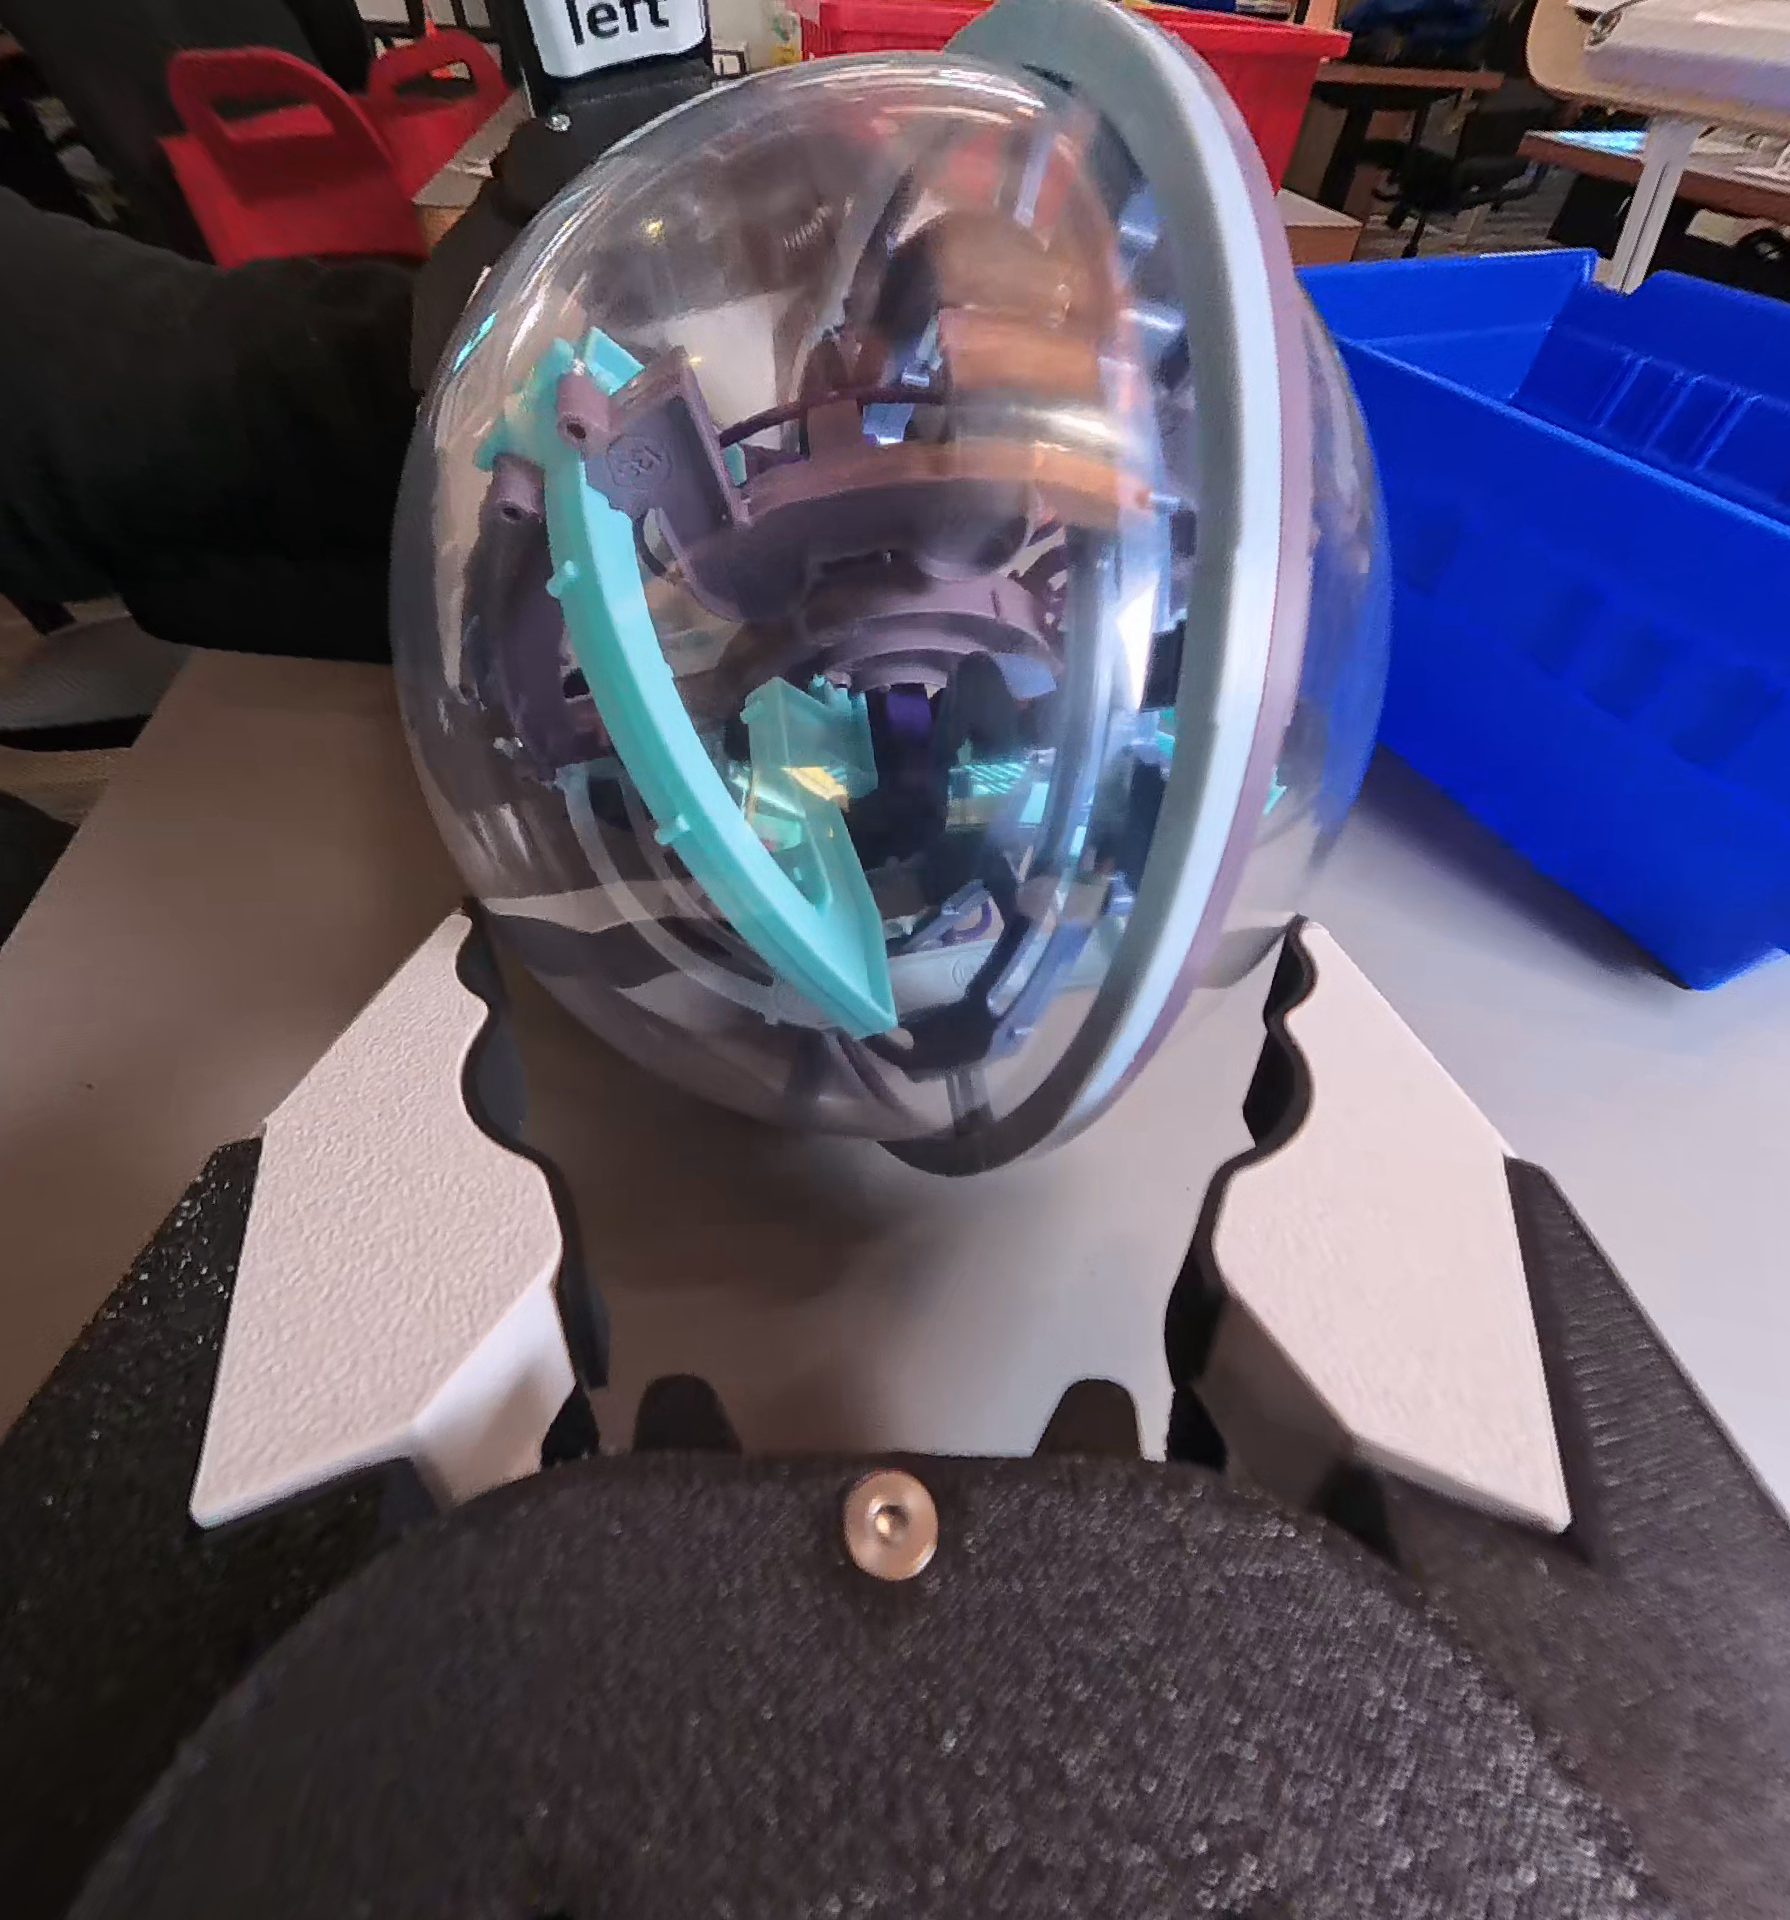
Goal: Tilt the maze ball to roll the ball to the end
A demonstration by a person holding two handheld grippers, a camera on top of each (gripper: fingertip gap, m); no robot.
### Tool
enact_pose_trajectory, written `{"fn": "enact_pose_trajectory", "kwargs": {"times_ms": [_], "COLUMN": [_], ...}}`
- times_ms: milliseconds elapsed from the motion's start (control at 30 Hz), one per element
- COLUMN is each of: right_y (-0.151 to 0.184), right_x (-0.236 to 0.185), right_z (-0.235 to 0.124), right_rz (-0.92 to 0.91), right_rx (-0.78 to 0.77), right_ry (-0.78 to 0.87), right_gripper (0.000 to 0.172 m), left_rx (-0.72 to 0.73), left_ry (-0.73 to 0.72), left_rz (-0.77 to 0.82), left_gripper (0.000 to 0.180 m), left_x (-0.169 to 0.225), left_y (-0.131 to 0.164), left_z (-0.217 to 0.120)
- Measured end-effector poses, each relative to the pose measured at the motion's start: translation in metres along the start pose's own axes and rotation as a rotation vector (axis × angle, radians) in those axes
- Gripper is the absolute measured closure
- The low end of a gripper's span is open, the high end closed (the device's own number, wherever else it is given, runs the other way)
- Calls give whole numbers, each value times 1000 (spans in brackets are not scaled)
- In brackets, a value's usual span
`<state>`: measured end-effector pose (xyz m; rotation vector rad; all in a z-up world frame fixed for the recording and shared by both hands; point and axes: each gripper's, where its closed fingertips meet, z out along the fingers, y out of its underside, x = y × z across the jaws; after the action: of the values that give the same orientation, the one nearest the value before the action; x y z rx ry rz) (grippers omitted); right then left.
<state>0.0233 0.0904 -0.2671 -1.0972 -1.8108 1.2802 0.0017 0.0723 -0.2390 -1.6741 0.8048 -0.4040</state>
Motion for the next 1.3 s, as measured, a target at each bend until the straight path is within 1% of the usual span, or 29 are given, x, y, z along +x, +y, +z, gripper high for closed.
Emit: {"fn": "enact_pose_trajectory", "kwargs": {"times_ms": [67, 133, 267, 300, 333, 367, 400, 467, 533, 733, 867, 1100, 1300], "right_y": [0, 1, 2, 3, 5, 6, 6, 3, -3, -30, -62, -118, -159], "right_x": [3, 10, 15, 15, 16, 17, 17, 19, 21, 22, 24, 29, 28], "right_z": [0, -2, -2, -2, -1, -1, 0, -1, -2, -7, -15, -35, -47], "right_rz": [1, 1, -13, -26, -36, -40, -39, -39, -77, -181, -212, -233, -264], "right_rx": [4, 2, -5, -16, -28, -37, -39, -31, -16, 64, 116, 156, 231], "right_ry": [16, 53, 86, 96, 105, 114, 120, 138, 171, 253, 291, 332, 356], "right_gripper": [32, 33, 43, 45, 47, 44, 41, 40, 38, 33, 31, 30, 29], "left_rx": [-11, -52, -76, -100, -131, -135, -128, -121, -118, -21, 32, 67, 67], "left_ry": [-18, -72, -42, -48, -46, -41, -45, -68, -93, -135, -138, -134, -131], "left_rz": [-16, -71, -237, -269, -289, -303, -288, -202, -133, 8, 57, 138, 171], "left_gripper": [36, 37, 35, 31, 29, 29, 29, 29, 30, 30, 31, 30, 31], "left_x": [-2, -12, -11, -12, -12, -12, -13, -16, -18, -22, -28, -38, -42], "left_y": [2, 9, 21, 27, 32, 34, 32, 29, 24, -7, -41, -105, -145], "left_z": [-1, -5, -2, 1, 4, 5, 7, 7, 8, 2, -7, -20, -32]}}
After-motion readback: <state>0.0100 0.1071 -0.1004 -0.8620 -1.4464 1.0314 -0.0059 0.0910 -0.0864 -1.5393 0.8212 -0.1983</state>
